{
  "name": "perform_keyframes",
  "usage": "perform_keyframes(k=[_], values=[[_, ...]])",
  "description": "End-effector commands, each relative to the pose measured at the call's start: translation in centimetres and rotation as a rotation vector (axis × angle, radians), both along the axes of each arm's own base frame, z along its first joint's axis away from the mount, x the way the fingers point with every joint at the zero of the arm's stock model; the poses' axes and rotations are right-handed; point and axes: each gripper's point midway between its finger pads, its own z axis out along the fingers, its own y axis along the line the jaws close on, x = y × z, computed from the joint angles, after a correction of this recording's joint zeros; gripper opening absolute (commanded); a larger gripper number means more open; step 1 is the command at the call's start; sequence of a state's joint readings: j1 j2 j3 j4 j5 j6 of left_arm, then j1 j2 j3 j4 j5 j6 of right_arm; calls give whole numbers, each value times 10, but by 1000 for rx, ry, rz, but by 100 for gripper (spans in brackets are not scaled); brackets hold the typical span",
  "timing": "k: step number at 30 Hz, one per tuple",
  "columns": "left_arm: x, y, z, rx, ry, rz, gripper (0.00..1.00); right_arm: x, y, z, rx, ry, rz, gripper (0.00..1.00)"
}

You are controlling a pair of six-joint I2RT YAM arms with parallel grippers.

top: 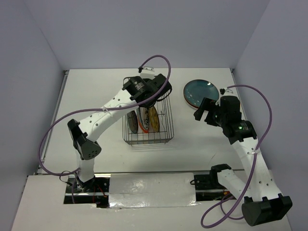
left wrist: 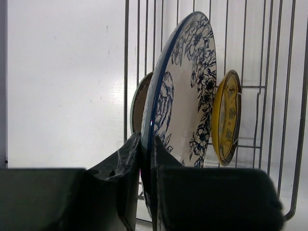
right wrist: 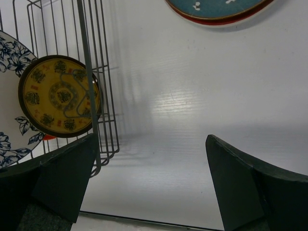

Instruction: Unload the plates from the dish rack

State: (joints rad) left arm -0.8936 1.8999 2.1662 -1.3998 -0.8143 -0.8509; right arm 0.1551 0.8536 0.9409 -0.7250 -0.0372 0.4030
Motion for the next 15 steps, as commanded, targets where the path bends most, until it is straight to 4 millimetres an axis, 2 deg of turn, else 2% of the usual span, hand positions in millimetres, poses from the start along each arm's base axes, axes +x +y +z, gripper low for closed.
perform_keyframes(k=[1,6,10,12,13,14,15], values=[[0,22,70,-76,-185,15,0,2,7,18,22,-60,26,100],[-2,47,96,-50,-260,42,0,4,13,24,46,-82,51,100],[-11,68,125,-58,-332,44,0,6,23,31,91,-108,93,100],[-12,72,132,-76,-363,45,0,8,36,39,140,-134,147,100],[-19,81,144,-107,-394,45,0,8,41,39,160,-141,168,100],[-22,84,143,-108,-396,46,0,4,53,43,208,-145,227,100],[-29,89,156,-184,-439,42,0,7,62,54,240,-199,279,100]])
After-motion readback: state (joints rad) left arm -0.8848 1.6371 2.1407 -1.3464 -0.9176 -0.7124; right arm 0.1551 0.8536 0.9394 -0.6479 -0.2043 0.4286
